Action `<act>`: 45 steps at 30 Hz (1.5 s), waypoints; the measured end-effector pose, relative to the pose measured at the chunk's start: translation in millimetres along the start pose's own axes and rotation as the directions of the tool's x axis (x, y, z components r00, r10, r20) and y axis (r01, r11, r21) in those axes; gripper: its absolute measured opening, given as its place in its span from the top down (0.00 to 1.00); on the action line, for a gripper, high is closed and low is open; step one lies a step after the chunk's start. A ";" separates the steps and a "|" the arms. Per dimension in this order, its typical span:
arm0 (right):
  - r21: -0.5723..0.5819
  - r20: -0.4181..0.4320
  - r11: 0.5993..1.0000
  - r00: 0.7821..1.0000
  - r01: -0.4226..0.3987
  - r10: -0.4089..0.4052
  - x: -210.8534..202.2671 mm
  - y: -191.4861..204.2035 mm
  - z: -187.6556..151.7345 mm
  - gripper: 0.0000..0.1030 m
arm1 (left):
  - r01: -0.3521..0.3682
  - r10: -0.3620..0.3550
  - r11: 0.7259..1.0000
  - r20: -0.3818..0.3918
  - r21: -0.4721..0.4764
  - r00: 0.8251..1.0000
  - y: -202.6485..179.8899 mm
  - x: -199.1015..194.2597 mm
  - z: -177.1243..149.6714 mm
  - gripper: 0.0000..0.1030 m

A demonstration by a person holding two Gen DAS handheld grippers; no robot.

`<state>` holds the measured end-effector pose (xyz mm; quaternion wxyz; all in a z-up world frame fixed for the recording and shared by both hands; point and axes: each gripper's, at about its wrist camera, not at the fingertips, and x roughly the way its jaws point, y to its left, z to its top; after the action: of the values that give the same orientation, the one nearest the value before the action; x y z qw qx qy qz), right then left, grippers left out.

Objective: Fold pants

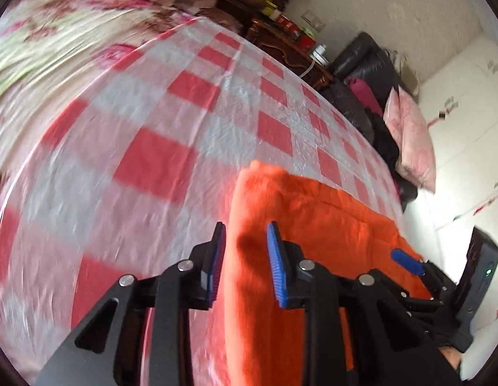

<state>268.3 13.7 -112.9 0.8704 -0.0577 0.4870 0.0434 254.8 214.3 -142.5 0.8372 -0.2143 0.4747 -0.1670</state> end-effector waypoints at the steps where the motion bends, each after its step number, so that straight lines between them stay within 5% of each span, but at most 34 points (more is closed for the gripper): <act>1: -0.001 -0.015 1.000 1.000 -0.008 0.008 7.6 3.2 4.2 0.28 | -0.028 0.029 0.999 -0.013 0.041 0.999 -6.0 8.6 6.7 0.77; 5: -0.001 -0.085 1.000 0.996 -0.002 0.002 34.1 8.1 2.3 0.38 | -0.142 0.150 0.974 -0.032 0.179 0.988 -21.9 43.7 31.2 0.81; 8: 0.016 -0.086 1.000 0.996 -0.013 0.014 34.3 5.5 0.6 0.37 | -0.200 0.202 0.965 0.003 0.170 0.979 -23.0 45.2 43.9 0.84; 11: 0.022 -0.082 1.000 0.997 -0.009 0.011 35.3 4.4 -1.8 0.34 | -0.138 0.138 0.966 0.013 0.221 0.990 -36.1 40.2 43.2 0.85; 14: 0.022 -0.076 1.000 0.997 -0.003 0.004 36.4 3.9 -2.8 0.30 | -0.225 0.246 0.888 -0.001 0.401 0.969 -56.5 59.4 32.2 0.80; 16: 0.020 -0.074 1.000 0.997 -0.002 0.003 37.5 2.8 -2.6 0.29 | -0.256 0.270 0.865 0.030 0.432 0.962 -57.9 64.2 37.4 0.79; 17: 0.019 -0.075 1.000 0.997 0.000 0.002 37.6 2.5 -2.8 0.27 | -0.282 0.292 0.865 0.041 0.415 0.955 -54.7 64.5 43.1 0.68; 19: 0.018 -0.077 1.000 0.997 0.002 -0.001 38.5 1.5 -2.5 0.26 | -0.346 0.340 0.877 0.079 0.334 0.937 -42.9 53.4 56.2 0.69; 21: 0.020 -0.080 1.000 0.997 0.000 0.002 39.8 -0.5 -2.0 0.23 | -0.253 0.238 0.938 0.092 0.236 0.967 -30.3 24.9 59.5 0.69; 23: 0.017 -0.087 1.000 0.996 -0.003 0.005 39.7 -0.8 -1.4 0.23 | -0.214 0.188 0.958 0.146 0.192 0.971 -22.3 -10.8 43.3 0.69; 27: -0.030 -0.090 1.000 0.996 0.007 -0.010 35.9 3.0 4.7 0.23 | -0.237 0.183 0.956 0.278 0.173 0.943 -23.7 -76.0 -40.0 0.76; 30: -0.076 -0.029 0.997 1.000 -0.007 0.005 23.3 10.7 18.3 0.29 | -0.190 0.150 0.966 0.218 0.177 0.964 -26.9 -95.9 -112.8 0.86; 33: -0.152 0.004 0.988 1.000 -0.023 0.024 19.7 31.5 39.1 0.37 | -0.236 0.201 0.947 0.170 0.219 0.965 -35.9 -91.2 -163.2 0.90; 36: -0.273 0.029 0.961 0.998 -0.039 0.048 22.3 65.5 59.1 0.42 | -0.281 0.237 0.931 0.200 0.235 0.951 -42.9 -83.7 -173.1 0.90; 41: -0.436 0.025 0.898 0.997 -0.061 0.079 43.5 119.0 83.0 0.42 | -0.288 0.244 0.943 0.239 0.167 0.940 -34.7 -67.5 -156.3 0.81; 43: -0.467 -0.006 0.882 0.998 -0.061 0.066 56.8 130.7 87.5 0.53 | -0.278 0.237 0.948 0.238 0.155 0.942 -31.9 -62.8 -151.7 0.81; 45: -0.467 -0.069 0.877 0.994 -0.111 0.089 69.8 136.4 90.0 0.83 | -0.265 0.221 0.949 0.235 0.171 0.946 -34.7 -56.7 -148.9 0.75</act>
<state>362.5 162.8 -133.6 0.8157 -0.2426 0.4841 0.2034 95.2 182.3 -151.7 0.9147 -0.0852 0.3857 -0.0850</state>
